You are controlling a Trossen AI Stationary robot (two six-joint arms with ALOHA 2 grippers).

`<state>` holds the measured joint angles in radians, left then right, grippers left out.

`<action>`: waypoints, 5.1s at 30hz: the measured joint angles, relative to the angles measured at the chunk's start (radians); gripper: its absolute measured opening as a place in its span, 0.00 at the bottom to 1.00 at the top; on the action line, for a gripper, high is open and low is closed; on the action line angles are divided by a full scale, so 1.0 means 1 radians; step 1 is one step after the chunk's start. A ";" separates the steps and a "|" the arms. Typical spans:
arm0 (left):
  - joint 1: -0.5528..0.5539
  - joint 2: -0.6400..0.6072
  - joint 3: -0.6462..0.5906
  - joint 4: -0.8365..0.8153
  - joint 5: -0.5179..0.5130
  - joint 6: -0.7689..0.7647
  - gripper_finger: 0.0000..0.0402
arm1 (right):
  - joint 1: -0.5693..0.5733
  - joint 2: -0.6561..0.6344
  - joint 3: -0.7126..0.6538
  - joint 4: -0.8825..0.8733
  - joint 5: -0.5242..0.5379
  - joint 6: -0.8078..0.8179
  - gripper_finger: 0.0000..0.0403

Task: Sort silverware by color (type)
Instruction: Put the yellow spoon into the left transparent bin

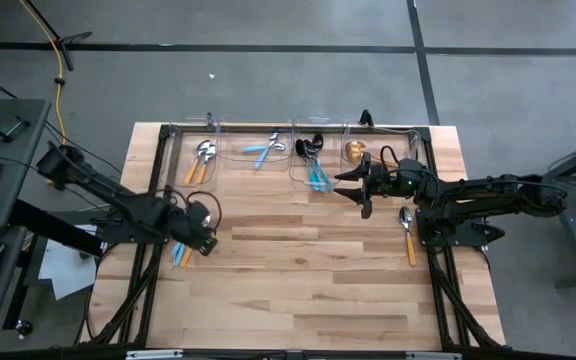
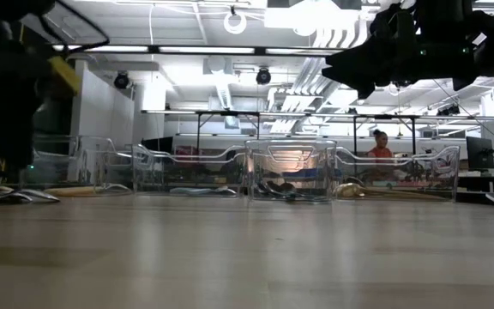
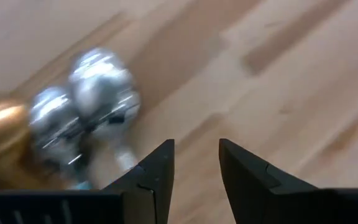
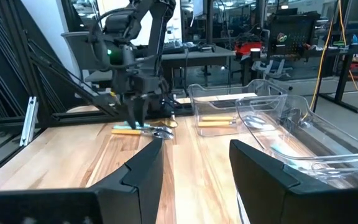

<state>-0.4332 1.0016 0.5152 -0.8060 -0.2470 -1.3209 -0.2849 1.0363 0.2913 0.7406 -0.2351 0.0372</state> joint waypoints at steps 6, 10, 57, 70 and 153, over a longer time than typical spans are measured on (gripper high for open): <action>-0.035 0.032 -0.002 -0.129 -0.047 -0.141 0.29 | 0.000 0.000 0.000 -0.001 0.000 0.000 0.42; -0.035 0.064 -0.014 -0.111 -0.053 -0.146 0.29 | 0.000 0.000 0.000 -0.003 0.000 0.000 0.42; 0.078 0.202 -0.044 0.803 -0.265 0.582 0.00 | 0.000 0.000 0.000 -0.008 0.000 0.008 0.42; 0.423 0.140 -0.049 1.351 0.025 1.197 0.00 | 0.001 0.005 0.000 0.076 0.000 0.063 0.42; 0.923 -0.009 0.267 0.300 -0.486 1.105 0.00 | 0.102 0.370 0.230 0.166 0.000 -0.038 0.42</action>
<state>0.4899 0.9926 0.7824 -0.5056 -0.7328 -0.2161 -0.1825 1.4063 0.5213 0.9067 -0.2348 -0.0006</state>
